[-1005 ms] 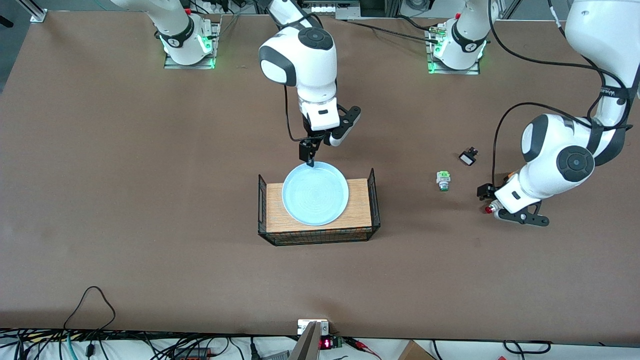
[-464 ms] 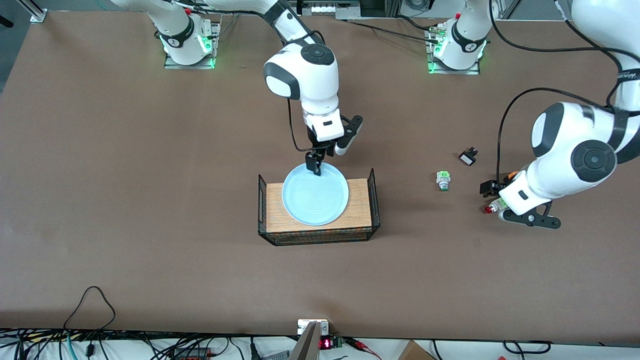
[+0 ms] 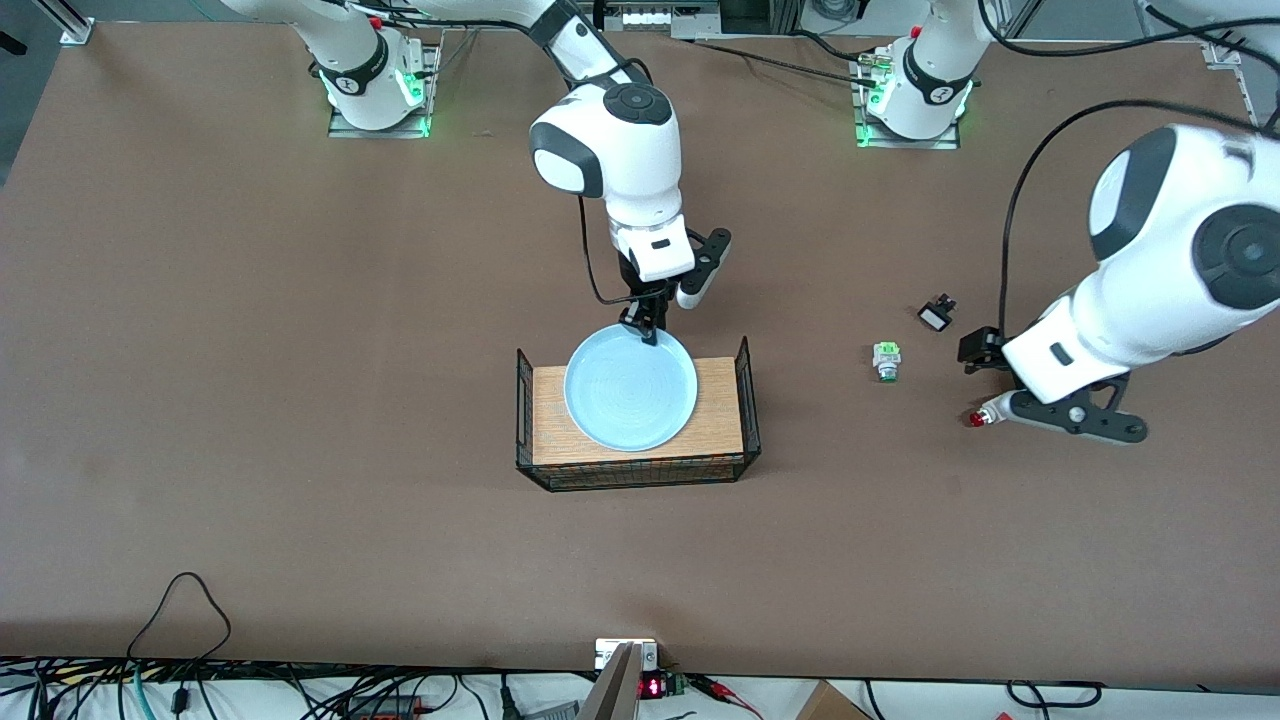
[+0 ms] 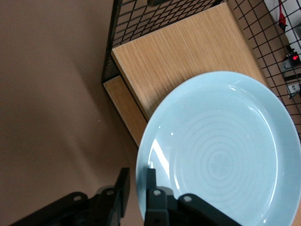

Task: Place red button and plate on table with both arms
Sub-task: 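Lower the red button beside the orange box while the right gripper grasps the plate rim, then lift the plate out of the tray with the right gripper while the left gripper withdraws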

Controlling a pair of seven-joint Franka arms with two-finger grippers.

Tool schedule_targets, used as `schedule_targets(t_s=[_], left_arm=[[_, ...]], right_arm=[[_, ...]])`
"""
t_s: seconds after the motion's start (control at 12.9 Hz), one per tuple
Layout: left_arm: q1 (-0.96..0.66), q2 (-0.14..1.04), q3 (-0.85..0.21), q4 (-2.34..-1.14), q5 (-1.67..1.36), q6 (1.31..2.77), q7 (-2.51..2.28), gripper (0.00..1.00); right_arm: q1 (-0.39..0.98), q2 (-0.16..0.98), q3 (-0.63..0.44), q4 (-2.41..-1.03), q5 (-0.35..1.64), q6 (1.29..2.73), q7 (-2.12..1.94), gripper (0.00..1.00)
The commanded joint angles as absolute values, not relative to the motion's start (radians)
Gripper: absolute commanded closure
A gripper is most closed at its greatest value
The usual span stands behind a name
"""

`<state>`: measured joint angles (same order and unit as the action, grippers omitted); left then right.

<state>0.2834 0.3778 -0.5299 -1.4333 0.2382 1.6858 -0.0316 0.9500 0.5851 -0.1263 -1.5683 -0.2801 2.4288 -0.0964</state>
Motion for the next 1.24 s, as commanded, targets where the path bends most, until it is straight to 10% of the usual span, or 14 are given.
schedule_targets(t_s=[0.0,0.85,1.16], left_arm=[[0.295,0.341,-0.531,-1.367,0.167,1.580,-0.028,0.00],[-0.007,0.026,-0.056,-1.692,-0.006,1.657,0.133,0.00],[-0.002,0.035,-0.055,-1.677,-0.003,1.628,0.133,0.00]], right_arm=[[0.959,0.591,-0.129,-1.548,-0.298,2.421,-0.107,1.00],[0.985,0.497,-0.121,-1.322,-0.224,2.001,-0.092,1.00],[0.947,0.364,-0.129,-1.354,-0.221,1.813,-0.197,1.00]])
